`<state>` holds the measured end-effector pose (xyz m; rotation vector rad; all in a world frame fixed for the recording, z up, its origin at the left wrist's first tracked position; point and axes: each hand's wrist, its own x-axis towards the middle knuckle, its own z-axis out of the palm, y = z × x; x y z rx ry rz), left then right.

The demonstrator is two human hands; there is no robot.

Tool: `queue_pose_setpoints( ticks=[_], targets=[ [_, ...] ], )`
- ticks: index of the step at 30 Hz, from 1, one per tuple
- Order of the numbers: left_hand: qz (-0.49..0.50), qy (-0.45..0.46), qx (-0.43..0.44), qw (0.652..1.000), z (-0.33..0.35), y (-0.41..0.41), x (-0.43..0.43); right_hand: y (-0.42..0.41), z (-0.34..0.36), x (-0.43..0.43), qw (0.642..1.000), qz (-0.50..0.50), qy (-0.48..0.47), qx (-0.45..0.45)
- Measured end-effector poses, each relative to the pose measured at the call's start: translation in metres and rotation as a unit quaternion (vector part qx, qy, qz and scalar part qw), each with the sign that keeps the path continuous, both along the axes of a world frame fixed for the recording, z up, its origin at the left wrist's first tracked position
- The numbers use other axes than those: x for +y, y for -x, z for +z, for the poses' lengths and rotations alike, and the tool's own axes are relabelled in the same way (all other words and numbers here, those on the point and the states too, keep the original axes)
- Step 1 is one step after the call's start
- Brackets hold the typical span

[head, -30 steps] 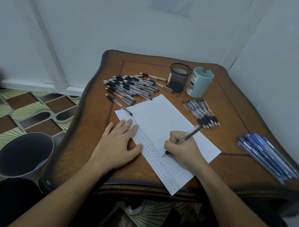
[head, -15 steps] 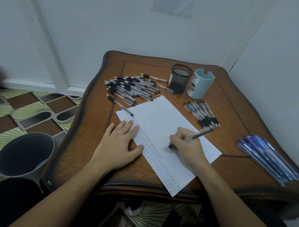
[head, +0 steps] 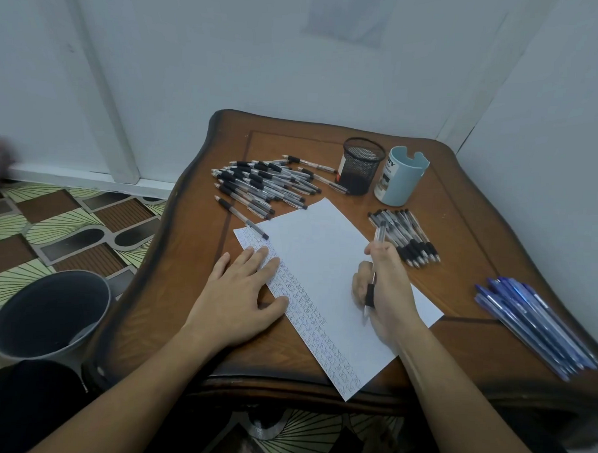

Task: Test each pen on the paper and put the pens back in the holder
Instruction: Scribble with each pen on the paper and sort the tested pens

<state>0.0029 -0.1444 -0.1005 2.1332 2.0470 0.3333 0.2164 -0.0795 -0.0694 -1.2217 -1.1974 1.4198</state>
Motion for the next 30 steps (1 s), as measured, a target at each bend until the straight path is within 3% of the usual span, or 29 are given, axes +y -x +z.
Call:
queue_pose_setpoints(
  ticks=[6, 7, 9, 11, 12, 15, 21, 26, 27, 30],
  targets=[
    [0.003, -0.004, -0.005, 1.0, 0.0, -0.001, -0.001, -0.014, 0.02, 0.029, 0.991, 0.037, 0.127, -0.011],
    [0.003, -0.004, -0.006, 1.0, 0.0, -0.001, -0.001, -0.018, 0.023, 0.039, 0.991, 0.037, 0.114, -0.057],
    [0.003, -0.005, -0.008, 1.0, 0.0, 0.0, -0.001, -0.027, 0.031, 0.059, 0.971, 0.038, 0.028, -0.235],
    [0.002, -0.005, -0.008, 1.0, 0.001, 0.0, -0.001, -0.037, 0.039, 0.078, 0.914, 0.005, -0.059, -0.401],
    [0.001, -0.005, -0.01, 1.0, 0.001, 0.0, -0.001, -0.042, 0.043, 0.086, 0.893, -0.02, -0.084, -0.442],
    [0.001, -0.007, -0.011, 1.0, 0.001, 0.0, -0.001, -0.055, 0.048, 0.103, 0.874, -0.076, -0.107, -0.468],
    [0.001, -0.01, -0.01, 1.0, 0.002, 0.001, 0.0, -0.058, 0.034, 0.118, 0.825, -0.045, -0.078, -0.557],
    [0.005, -0.013, -0.023, 1.0, 0.002, 0.001, 0.0, -0.032, 0.037, 0.112, 0.767, -0.074, -0.162, -0.617],
    [0.006, -0.015, -0.028, 0.999, 0.002, 0.002, 0.0, -0.019, 0.035, 0.11, 0.776, -0.047, -0.188, -0.6],
    [0.011, -0.021, -0.042, 0.999, 0.003, 0.002, 0.0, 0.031, 0.026, 0.1, 0.855, 0.092, -0.192, -0.473]
  ],
)
